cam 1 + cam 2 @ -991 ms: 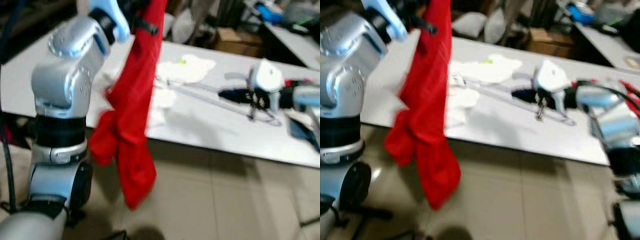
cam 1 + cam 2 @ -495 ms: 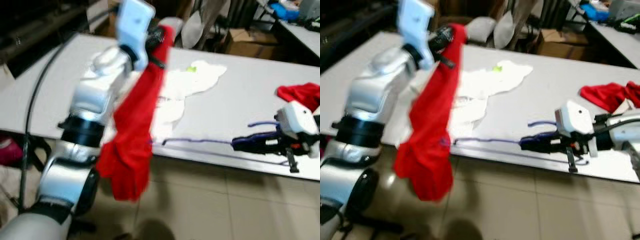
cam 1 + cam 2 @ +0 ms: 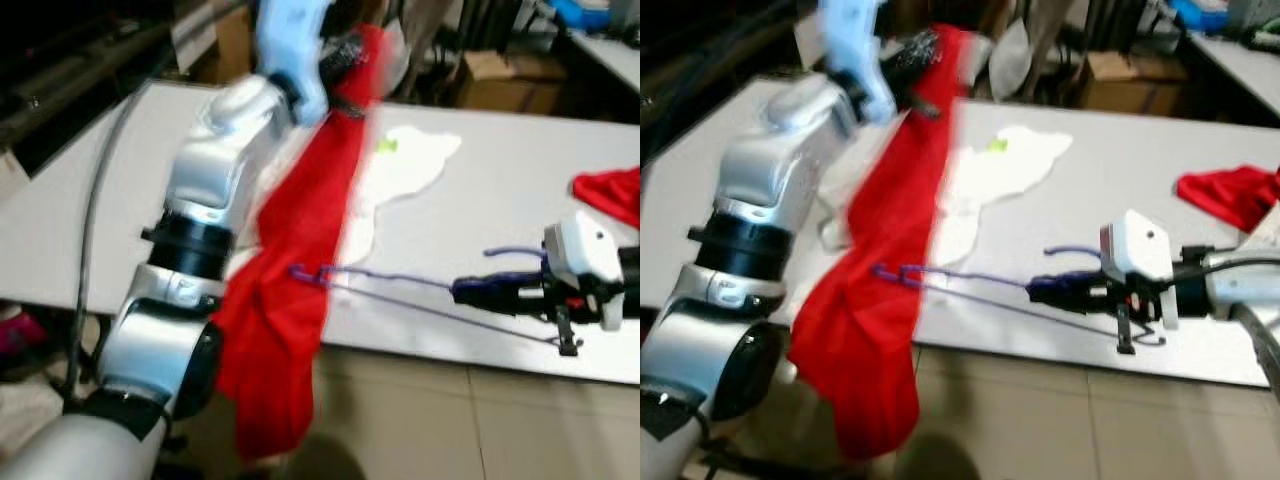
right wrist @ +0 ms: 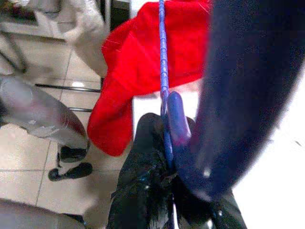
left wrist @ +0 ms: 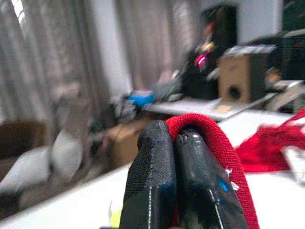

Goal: Hang hanger

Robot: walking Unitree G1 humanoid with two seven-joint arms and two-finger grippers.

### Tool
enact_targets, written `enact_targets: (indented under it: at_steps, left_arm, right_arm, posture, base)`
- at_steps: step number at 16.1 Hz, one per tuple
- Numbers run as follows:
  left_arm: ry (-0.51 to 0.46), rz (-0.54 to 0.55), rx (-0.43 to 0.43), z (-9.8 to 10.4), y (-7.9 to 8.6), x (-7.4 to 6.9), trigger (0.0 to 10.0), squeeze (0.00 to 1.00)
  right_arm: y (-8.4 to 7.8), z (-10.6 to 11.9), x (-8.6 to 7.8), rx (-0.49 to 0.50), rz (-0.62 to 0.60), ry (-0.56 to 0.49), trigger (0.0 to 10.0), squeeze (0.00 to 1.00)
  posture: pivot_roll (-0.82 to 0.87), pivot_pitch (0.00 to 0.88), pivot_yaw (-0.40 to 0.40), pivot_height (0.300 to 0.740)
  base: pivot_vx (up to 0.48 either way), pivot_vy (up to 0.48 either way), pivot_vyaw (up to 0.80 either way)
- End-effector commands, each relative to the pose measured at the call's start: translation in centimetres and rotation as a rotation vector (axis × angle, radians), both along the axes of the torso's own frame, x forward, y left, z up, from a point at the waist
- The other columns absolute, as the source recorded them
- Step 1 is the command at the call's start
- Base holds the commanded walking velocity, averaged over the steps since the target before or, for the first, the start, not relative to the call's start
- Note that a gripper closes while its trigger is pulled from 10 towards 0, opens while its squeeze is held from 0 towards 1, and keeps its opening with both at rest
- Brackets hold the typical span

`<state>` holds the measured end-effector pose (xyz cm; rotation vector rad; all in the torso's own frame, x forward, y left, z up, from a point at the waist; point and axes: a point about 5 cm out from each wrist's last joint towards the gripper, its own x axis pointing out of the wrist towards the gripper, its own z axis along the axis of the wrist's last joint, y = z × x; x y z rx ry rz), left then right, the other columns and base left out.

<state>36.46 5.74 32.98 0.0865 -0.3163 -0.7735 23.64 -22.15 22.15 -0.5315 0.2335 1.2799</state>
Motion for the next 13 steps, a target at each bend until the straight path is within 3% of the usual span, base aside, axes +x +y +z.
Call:
enact_targets:
  at_steps: [1, 4, 6, 8, 9, 13]
  left_arm:
    - [-0.07, 0.007, -0.011, 1.8, 0.9, -0.5, 10.0, 0.0]
    - [-0.079, -0.016, -0.062, 2.5, 1.2, -1.4, 10.0, 0.0]
    - [-0.086, -0.043, -0.07, 2.8, 1.2, -1.8, 10.0, 0.0]
    - [-0.133, -0.17, -0.125, 5.0, 1.0, -3.6, 10.0, 0.0]
    - [-0.162, -0.23, -0.167, 6.3, 1.0, -4.6, 10.0, 0.0]
    - [-0.211, -0.301, -0.255, 8.7, 1.4, -6.0, 10.0, 0.0]
  right_arm:
    - [1.0, 0.8, -0.2, 0.019, 0.038, -0.028, 10.0, 0.0]
    - [2.5, 0.6, 0.7, 0.048, 0.062, -0.039, 10.0, 0.0]
    - [2.7, 0.5, 1.1, 0.043, 0.058, -0.044, 10.0, 0.0]
    - [2.9, 1.0, 4.1, 0.006, -0.038, -0.147, 10.0, 0.0]
    - [2.9, 2.0, 6.4, 0.0, -0.14, -0.223, 10.0, 0.0]
    - [3.2, 6.0, 11.2, 0.083, -0.333, -0.415, 10.0, 0.0]
  posture:
    - [0.04, 0.0, -0.015, 0.74]
    - [0.04, 0.0, -0.037, 0.74]
    - [0.05, 0.0, -0.044, 0.74]
    - [0.05, 0.0, -0.054, 0.74]
    - [0.06, 0.0, -0.059, 0.74]
    - [0.06, 0.0, -0.062, 0.74]
  base:
    - [0.0, 0.0, 0.0]
    - [0.0, 0.0, 0.0]
    - [0.0, 0.0, 0.0]
    - [0.0, 0.0, 0.0]
    - [0.0, 0.0, 0.0]
    - [0.0, 0.0, 0.0]
